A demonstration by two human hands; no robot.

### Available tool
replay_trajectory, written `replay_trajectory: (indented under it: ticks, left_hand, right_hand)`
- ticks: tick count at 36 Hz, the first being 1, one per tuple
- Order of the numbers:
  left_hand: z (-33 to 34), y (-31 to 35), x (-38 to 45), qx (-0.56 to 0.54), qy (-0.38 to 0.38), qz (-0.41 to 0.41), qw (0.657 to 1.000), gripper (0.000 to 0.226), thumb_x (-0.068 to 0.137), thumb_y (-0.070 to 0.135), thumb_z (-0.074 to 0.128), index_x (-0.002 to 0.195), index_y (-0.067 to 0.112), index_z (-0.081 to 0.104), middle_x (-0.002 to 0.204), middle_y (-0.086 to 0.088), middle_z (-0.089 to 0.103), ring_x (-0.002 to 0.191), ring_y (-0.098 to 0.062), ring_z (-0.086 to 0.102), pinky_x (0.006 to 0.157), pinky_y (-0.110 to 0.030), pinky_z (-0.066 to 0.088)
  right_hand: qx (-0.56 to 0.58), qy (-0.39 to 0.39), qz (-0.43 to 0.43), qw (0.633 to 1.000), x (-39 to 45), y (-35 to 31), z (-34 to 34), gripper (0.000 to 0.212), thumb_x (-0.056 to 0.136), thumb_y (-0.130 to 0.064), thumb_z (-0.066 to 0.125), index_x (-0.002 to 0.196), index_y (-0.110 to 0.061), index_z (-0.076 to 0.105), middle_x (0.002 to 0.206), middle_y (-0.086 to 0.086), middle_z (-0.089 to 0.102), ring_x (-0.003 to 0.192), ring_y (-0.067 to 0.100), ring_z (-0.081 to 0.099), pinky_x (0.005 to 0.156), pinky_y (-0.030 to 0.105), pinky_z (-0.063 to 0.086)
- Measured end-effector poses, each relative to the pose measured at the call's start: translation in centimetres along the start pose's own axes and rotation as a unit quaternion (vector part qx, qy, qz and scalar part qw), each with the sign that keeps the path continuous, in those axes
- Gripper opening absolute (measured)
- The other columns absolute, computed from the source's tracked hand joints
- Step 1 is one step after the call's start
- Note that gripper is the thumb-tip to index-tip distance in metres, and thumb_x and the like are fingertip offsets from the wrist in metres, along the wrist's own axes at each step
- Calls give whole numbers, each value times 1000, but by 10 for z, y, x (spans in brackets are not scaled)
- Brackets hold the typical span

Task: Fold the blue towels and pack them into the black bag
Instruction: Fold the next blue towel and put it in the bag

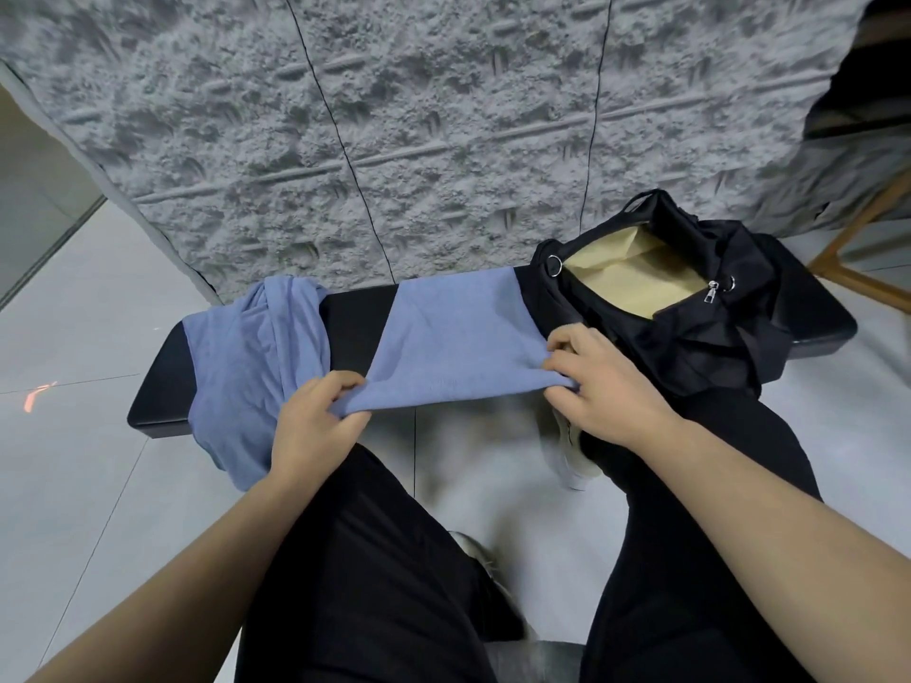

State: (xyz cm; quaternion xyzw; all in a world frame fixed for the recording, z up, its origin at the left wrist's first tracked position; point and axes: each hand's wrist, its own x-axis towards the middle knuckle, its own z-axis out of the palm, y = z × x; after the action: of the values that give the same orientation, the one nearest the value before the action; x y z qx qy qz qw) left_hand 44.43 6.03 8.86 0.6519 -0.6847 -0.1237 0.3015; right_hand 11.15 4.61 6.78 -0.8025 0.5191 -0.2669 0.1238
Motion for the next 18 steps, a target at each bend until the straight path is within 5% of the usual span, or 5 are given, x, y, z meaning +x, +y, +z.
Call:
replay_trajectory:
  ticks: [4, 7, 11, 18]
  left_hand:
    - [-3, 9, -4, -80, 40, -29, 996, 34, 82, 4, 68, 90, 36, 60, 82, 18, 62, 80, -10, 57, 71, -22, 44]
    - [-4, 14, -6, -131, 37, -40, 990, 43, 88, 3, 60, 91, 46, 54, 89, 25, 63, 80, -2, 60, 69, -15, 47]
    - [-3, 18, -5, -155, 24, -35, 987, 33, 91, 0, 55, 97, 32, 59, 92, 30, 63, 85, 5, 59, 71, -8, 45]
    - [1, 29, 4, -193, 11, -59, 979, 24, 94, -1, 50, 101, 18, 62, 98, 12, 65, 87, 10, 57, 73, -5, 42]
  right_hand:
    - [52, 27, -8, 998, 1, -8, -3, 23, 81, -30, 46, 75, -11, 57, 105, -5, 61, 100, 16, 52, 87, 27, 38]
    - [117, 20, 44, 992, 1, -12, -4, 16, 81, -27, 45, 78, -14, 53, 87, -6, 60, 83, 8, 50, 74, 25, 38]
    - [171, -17, 115, 978, 1, -10, -1, 24, 88, -21, 51, 73, -18, 33, 66, -2, 40, 60, 11, 33, 58, 33, 30]
    - [190, -73, 155, 967, 3, -11, -1, 53, 71, -49, 83, 83, -23, 37, 69, -4, 47, 61, 12, 41, 55, 27, 34]
